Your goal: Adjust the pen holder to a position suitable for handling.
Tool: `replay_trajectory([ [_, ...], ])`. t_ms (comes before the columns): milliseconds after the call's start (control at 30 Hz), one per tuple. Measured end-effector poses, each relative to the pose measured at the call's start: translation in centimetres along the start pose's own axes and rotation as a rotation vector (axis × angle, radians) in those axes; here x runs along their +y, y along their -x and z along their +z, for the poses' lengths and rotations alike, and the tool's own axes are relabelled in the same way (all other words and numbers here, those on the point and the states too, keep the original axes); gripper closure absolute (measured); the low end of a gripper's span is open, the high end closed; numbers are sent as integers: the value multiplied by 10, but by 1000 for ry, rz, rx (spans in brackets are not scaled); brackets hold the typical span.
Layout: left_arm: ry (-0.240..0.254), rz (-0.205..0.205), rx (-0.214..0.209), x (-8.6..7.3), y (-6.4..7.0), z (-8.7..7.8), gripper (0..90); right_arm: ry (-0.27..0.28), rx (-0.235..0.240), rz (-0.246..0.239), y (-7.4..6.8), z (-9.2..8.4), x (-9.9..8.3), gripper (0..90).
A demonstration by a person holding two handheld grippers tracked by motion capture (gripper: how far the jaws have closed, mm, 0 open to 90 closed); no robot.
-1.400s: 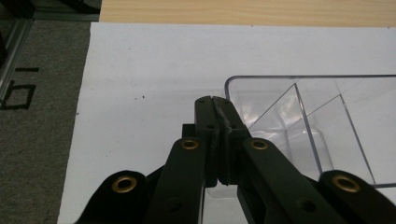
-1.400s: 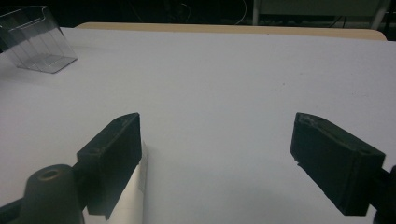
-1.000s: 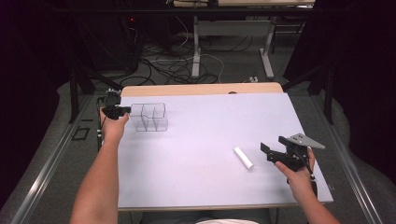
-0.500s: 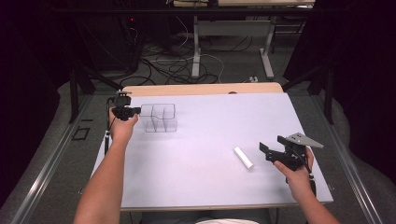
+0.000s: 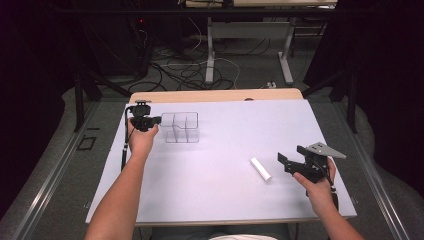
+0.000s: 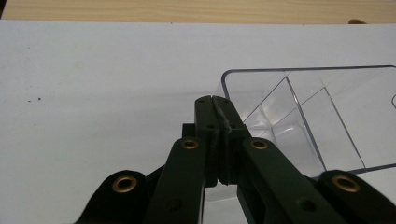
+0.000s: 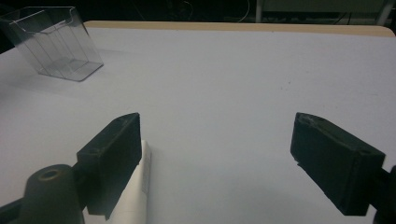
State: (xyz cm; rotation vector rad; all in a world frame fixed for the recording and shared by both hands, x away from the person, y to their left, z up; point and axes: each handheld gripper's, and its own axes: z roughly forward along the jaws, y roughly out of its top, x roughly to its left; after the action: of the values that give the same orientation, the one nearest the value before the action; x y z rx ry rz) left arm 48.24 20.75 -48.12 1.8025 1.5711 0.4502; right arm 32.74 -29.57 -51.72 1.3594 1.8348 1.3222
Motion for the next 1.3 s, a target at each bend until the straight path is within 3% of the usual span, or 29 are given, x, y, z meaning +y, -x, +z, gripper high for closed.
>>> replay_trajectory([
  [367,2,-17,-54,-4,25,5,900,-1,-1,-6,1,1,0,162],
  [667,3,-1,-88,-6,56,13,900,2,1,-14,1,0,1,162],
  [767,0,12,-103,-6,67,15,900,-4,4,10,0,0,0,162],
  [933,0,23,-115,-6,82,19,900,0,1,-8,2,0,0,162],
  [1300,5,29,-136,-6,89,23,900,-8,-5,-4,2,0,0,162],
])
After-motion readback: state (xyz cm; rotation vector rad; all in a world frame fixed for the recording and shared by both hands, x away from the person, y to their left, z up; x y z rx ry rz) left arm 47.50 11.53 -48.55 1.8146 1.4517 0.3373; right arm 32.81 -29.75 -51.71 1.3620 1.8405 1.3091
